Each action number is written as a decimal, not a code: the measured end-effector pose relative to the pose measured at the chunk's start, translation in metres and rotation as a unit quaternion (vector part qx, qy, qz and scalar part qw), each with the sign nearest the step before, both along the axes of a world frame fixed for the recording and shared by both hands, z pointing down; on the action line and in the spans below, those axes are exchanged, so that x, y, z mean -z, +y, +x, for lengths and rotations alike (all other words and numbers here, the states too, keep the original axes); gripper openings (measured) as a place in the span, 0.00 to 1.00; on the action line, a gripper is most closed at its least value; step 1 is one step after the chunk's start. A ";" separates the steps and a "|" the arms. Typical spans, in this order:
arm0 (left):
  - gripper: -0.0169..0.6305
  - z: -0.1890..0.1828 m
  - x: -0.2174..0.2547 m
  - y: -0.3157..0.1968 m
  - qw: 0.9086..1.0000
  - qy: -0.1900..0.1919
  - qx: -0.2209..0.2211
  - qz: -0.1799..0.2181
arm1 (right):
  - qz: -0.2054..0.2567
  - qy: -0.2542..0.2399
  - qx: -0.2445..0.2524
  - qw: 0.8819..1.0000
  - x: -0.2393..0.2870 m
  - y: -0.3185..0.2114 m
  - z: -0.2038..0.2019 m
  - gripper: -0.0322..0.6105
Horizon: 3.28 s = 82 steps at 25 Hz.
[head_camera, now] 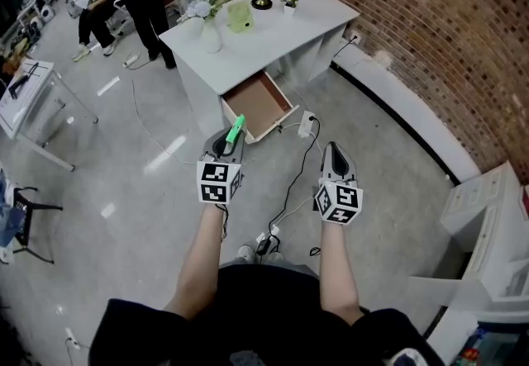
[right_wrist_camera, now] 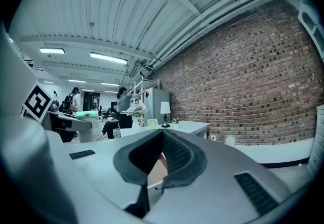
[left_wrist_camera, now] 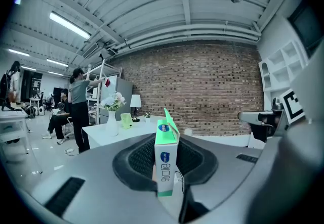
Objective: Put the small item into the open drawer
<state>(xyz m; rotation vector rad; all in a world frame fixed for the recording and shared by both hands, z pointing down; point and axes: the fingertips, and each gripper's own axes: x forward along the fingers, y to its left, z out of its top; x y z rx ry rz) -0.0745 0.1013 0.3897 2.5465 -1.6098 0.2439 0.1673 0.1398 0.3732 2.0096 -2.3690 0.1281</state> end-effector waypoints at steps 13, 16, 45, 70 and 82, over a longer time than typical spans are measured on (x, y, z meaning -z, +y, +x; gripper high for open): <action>0.16 -0.003 -0.008 0.000 0.999 0.003 -0.033 -0.005 | 0.004 -0.008 -0.027 1.000 0.000 0.008 -0.008 0.05; 0.16 0.000 -0.007 0.000 0.999 -0.004 -0.052 -0.001 | 0.006 -0.009 -0.035 0.999 -0.001 0.012 -0.014 0.05; 0.16 0.024 -0.045 -0.159 1.000 0.001 -0.006 -0.020 | 0.001 0.023 0.049 0.999 -0.020 -0.185 -0.014 0.05; 0.16 0.062 -0.085 -0.348 0.978 0.002 0.192 -0.079 | -0.088 0.040 0.337 0.937 -0.090 -0.457 -0.050 0.05; 0.16 0.068 -0.120 -0.348 0.973 0.001 0.205 -0.110 | -0.121 0.049 0.349 0.928 -0.124 -0.463 -0.070 0.05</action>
